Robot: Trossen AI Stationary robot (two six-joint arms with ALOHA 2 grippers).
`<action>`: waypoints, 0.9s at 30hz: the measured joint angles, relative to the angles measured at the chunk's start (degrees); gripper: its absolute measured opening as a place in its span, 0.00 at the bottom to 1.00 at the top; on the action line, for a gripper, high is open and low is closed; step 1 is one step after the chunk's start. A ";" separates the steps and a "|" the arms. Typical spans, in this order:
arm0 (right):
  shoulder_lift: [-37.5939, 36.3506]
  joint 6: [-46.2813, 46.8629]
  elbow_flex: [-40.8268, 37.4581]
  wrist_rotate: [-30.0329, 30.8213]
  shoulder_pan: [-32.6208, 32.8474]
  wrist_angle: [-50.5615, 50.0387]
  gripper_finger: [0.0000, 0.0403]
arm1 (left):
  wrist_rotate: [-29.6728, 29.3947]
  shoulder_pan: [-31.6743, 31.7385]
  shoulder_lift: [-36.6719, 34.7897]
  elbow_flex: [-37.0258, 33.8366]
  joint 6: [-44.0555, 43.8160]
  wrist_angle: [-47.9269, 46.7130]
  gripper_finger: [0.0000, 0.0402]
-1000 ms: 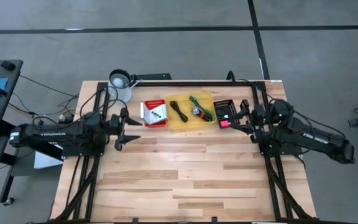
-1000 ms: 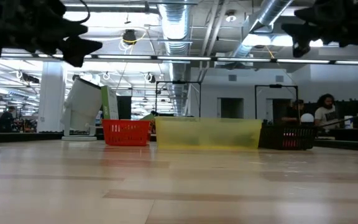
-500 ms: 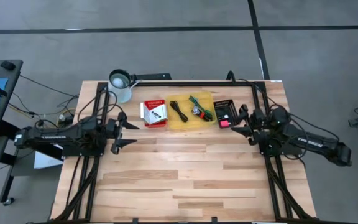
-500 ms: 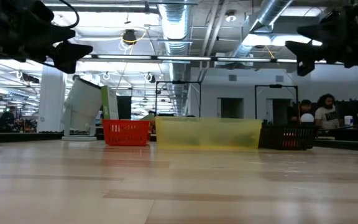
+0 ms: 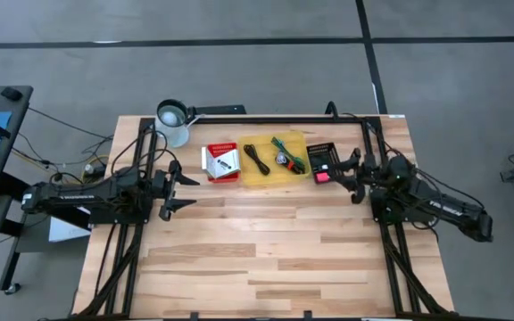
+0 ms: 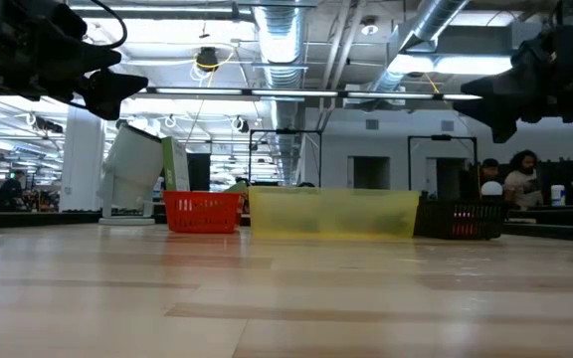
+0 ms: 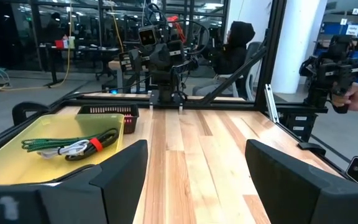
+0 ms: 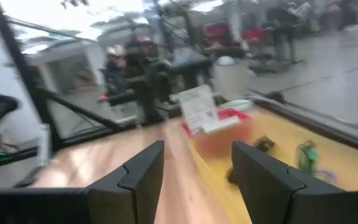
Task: Pick and place items into bin
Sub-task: Return to Home Position
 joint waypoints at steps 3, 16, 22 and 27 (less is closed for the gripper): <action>0.11 0.36 0.03 2.99 2.13 -0.46 0.45 | -0.06 0.00 0.00 0.00 -0.09 -0.11 0.65; 4.10 0.34 0.03 10.61 8.73 -1.65 0.45 | -1.57 0.00 0.11 -0.02 -2.35 -3.46 0.65; 4.56 0.43 0.03 10.58 9.95 -1.65 0.45 | -1.59 0.00 0.11 -0.02 -0.56 -7.93 0.65; 4.56 0.46 0.03 10.56 9.84 -1.65 0.45 | -1.62 0.00 0.13 -0.04 2.00 -11.61 0.65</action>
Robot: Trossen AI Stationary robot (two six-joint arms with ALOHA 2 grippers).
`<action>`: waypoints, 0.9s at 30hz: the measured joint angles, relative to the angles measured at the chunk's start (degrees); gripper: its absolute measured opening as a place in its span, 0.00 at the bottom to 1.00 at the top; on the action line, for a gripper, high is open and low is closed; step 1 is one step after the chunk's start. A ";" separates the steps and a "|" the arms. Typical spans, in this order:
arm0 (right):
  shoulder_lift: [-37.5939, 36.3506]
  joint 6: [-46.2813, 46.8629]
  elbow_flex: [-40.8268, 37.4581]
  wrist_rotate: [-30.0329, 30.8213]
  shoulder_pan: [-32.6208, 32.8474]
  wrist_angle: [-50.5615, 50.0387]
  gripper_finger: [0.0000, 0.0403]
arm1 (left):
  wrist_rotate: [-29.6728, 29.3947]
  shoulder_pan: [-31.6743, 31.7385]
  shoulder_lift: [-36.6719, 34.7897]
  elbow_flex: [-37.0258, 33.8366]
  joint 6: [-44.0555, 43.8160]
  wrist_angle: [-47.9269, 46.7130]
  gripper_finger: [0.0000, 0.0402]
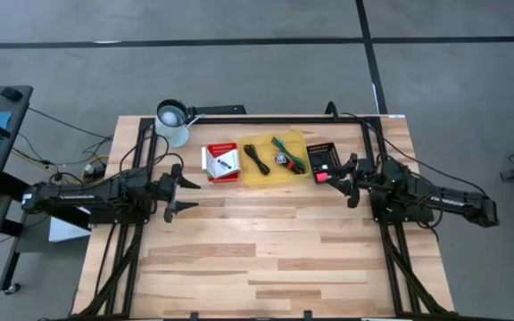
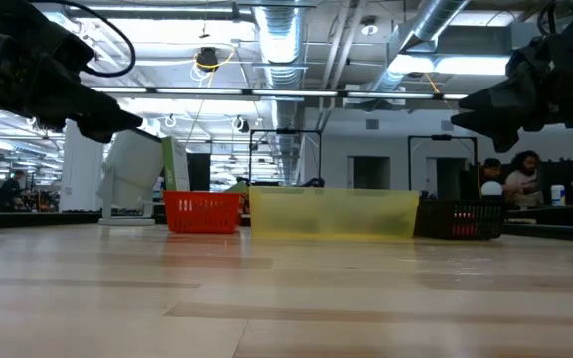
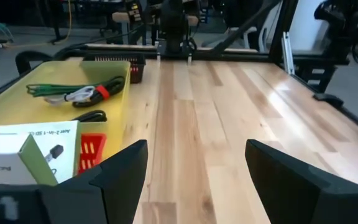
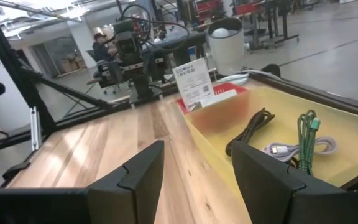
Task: Pick and place items into bin
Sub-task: Return to Home Position
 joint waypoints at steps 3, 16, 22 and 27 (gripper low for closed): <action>0.00 0.00 0.00 0.00 0.00 -0.01 0.45 | 0.00 0.00 -0.02 -0.01 1.58 0.09 0.65; 0.00 0.09 0.00 -0.02 0.00 0.00 0.45 | 0.00 0.00 -0.02 -0.01 1.57 -0.06 0.65; 0.00 0.07 0.00 -0.02 0.00 0.01 0.45 | 0.00 0.00 -0.01 -0.03 1.57 -0.06 0.65; 0.00 0.07 0.00 -0.04 0.00 0.01 0.45 | 0.00 0.00 0.00 -0.03 1.57 -0.06 0.65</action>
